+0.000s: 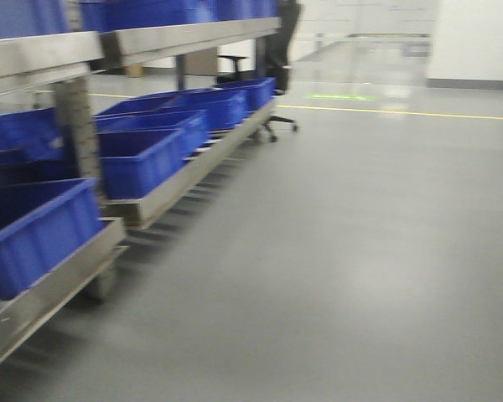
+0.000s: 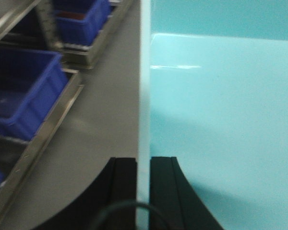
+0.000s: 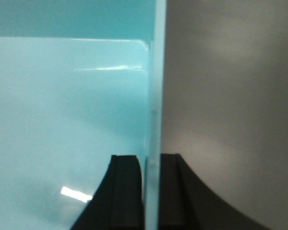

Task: Move two blue bins to right shelf middle
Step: 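Drive the base across the floor to the other bin shelf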

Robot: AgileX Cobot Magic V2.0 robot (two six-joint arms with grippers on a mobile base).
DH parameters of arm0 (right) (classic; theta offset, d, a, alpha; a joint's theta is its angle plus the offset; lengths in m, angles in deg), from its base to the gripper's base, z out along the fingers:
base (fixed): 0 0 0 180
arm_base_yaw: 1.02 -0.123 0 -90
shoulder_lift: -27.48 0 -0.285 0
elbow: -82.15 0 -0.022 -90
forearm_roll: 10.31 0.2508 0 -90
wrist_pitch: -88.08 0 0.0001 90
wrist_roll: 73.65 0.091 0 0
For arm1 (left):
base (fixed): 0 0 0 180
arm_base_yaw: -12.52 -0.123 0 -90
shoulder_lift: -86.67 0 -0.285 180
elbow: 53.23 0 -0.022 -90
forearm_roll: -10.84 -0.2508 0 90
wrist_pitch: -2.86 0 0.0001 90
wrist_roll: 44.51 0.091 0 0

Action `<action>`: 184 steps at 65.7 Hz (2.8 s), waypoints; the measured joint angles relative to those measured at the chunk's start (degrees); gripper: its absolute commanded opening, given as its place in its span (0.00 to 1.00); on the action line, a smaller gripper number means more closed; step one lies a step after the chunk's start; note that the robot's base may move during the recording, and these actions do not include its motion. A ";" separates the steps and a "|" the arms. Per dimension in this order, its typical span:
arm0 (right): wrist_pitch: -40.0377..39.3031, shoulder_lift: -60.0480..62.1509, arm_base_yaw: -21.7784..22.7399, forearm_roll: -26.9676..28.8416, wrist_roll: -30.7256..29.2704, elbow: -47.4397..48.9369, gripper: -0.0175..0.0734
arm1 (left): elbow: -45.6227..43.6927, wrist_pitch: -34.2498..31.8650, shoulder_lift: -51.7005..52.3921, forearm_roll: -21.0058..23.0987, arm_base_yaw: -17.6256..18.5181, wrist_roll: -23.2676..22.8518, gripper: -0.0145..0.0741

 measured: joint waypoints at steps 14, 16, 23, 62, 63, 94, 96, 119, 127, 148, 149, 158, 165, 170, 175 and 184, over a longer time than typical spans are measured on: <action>0.00 0.00 0.00 0.00 0.00 0.00 0.01 | 0.00 0.00 0.00 0.00 0.00 0.00 0.04; 0.00 0.00 0.00 0.00 0.00 0.00 0.01 | 0.00 0.00 0.00 0.00 0.00 0.00 0.04; 0.00 0.00 0.00 0.00 0.00 0.00 0.01 | 0.00 0.00 0.00 0.00 0.00 0.00 0.04; 0.00 0.10 0.00 0.00 0.00 0.00 0.01 | 0.00 0.00 0.00 0.00 0.00 0.00 0.04; 0.00 0.10 0.00 0.00 0.00 0.00 0.01 | 0.00 0.00 0.00 0.00 0.00 0.00 0.04; 0.00 0.10 0.00 0.00 0.00 0.00 0.01 | 0.00 0.00 0.00 0.00 0.00 0.00 0.04; 0.00 0.10 0.00 0.00 0.00 0.00 0.01 | 0.00 0.00 0.00 0.00 0.00 0.00 0.04; -1.05 0.10 0.00 0.00 0.00 0.00 0.01 | 0.00 0.00 0.00 -0.12 0.00 0.00 0.04; -2.22 0.10 0.00 -0.11 0.00 0.00 0.01 | 0.00 0.00 0.00 -0.25 0.00 0.00 0.04; -4.25 0.10 0.00 -1.09 -0.09 0.00 0.01 | 0.00 -0.75 0.00 -0.34 0.00 -0.04 0.04; -4.43 0.10 0.00 -1.08 -0.09 0.00 0.01 | 0.00 -0.79 -0.12 -0.34 0.00 -0.14 0.04; -4.69 0.10 0.10 -1.28 -0.19 0.00 0.01 | 0.00 -1.38 -0.84 -0.73 0.00 -0.14 0.04; -4.69 0.10 0.10 -1.83 -0.19 0.00 0.01 | 0.00 -2.61 -2.24 -0.98 0.00 -0.40 0.04; -4.69 0.10 0.32 -2.27 -0.19 0.00 0.01 | -0.05 -3.63 -3.16 -1.11 0.00 -0.49 0.04; -4.56 0.10 0.43 -2.89 -0.19 0.00 0.01 | -0.14 -4.81 -4.25 -1.11 0.00 -0.49 0.04; -4.22 0.10 0.55 -3.78 -0.19 0.00 0.01 | -0.14 -6.57 -5.72 -1.11 0.00 -0.49 0.04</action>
